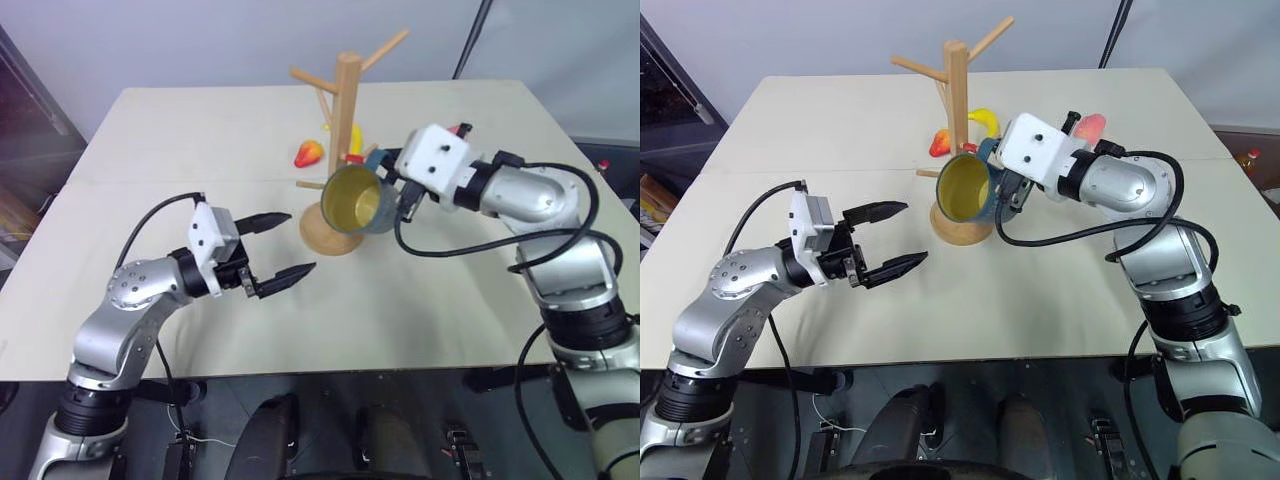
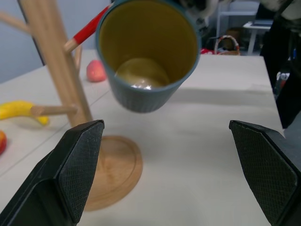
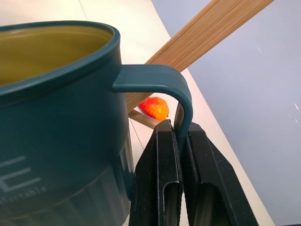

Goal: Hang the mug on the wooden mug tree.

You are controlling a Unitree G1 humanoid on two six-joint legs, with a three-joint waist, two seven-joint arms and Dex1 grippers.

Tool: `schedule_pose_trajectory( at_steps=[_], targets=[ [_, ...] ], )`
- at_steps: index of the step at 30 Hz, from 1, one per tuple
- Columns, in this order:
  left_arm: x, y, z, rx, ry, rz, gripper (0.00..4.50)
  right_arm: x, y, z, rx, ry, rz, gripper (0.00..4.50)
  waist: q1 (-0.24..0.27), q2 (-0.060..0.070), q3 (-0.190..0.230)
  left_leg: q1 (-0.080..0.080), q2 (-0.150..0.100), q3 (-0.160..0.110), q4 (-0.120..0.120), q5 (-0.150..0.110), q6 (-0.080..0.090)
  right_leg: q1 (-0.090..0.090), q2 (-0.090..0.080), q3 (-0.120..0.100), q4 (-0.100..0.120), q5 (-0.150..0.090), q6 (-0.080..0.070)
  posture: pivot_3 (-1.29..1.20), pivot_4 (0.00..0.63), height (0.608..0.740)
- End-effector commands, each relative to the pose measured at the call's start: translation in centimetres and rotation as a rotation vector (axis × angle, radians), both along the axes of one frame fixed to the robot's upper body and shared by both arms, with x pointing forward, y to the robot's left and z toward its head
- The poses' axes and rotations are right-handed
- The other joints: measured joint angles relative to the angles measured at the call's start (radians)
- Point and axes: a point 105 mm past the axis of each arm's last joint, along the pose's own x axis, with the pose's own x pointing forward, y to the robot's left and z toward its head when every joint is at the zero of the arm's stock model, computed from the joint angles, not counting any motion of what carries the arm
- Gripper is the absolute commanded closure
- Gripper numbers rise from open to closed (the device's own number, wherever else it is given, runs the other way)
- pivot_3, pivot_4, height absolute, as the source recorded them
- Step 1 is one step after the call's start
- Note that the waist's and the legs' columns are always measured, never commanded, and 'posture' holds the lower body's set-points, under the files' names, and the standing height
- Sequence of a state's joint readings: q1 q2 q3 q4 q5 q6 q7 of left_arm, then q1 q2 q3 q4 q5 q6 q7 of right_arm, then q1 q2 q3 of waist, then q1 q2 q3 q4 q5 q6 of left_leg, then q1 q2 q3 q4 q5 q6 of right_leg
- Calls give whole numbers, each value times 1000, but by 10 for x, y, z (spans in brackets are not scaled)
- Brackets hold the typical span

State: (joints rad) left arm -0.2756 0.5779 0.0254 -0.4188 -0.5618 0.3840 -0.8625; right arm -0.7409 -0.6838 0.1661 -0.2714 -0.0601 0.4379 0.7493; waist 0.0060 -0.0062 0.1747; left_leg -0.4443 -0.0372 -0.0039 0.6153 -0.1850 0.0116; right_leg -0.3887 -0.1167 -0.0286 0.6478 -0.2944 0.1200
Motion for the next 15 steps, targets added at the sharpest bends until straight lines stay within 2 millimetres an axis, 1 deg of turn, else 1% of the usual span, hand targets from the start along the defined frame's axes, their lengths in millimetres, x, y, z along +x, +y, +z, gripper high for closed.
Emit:
schedule_pose_trajectory(
  at_steps=[1,7,15],
  targets=[
    [-4,-1,13,-10,-47,-10,0,0,5,15,0,-64,13,4470,-1,0,0,0,0,0,0,0,0,0,0,0,0,0,0,0,150,740],
    [-5,-3,14,-11,-49,-9,0,-1,14,14,-9,-61,45,4470,-2,0,0,0,0,0,0,0,0,0,1,0,0,0,0,0,150,740],
    [-5,-4,14,-12,-48,-5,0,-8,15,17,1,-64,49,4470,-1,0,0,0,0,0,0,0,0,0,3,0,0,0,0,0,150,740]
  ],
)
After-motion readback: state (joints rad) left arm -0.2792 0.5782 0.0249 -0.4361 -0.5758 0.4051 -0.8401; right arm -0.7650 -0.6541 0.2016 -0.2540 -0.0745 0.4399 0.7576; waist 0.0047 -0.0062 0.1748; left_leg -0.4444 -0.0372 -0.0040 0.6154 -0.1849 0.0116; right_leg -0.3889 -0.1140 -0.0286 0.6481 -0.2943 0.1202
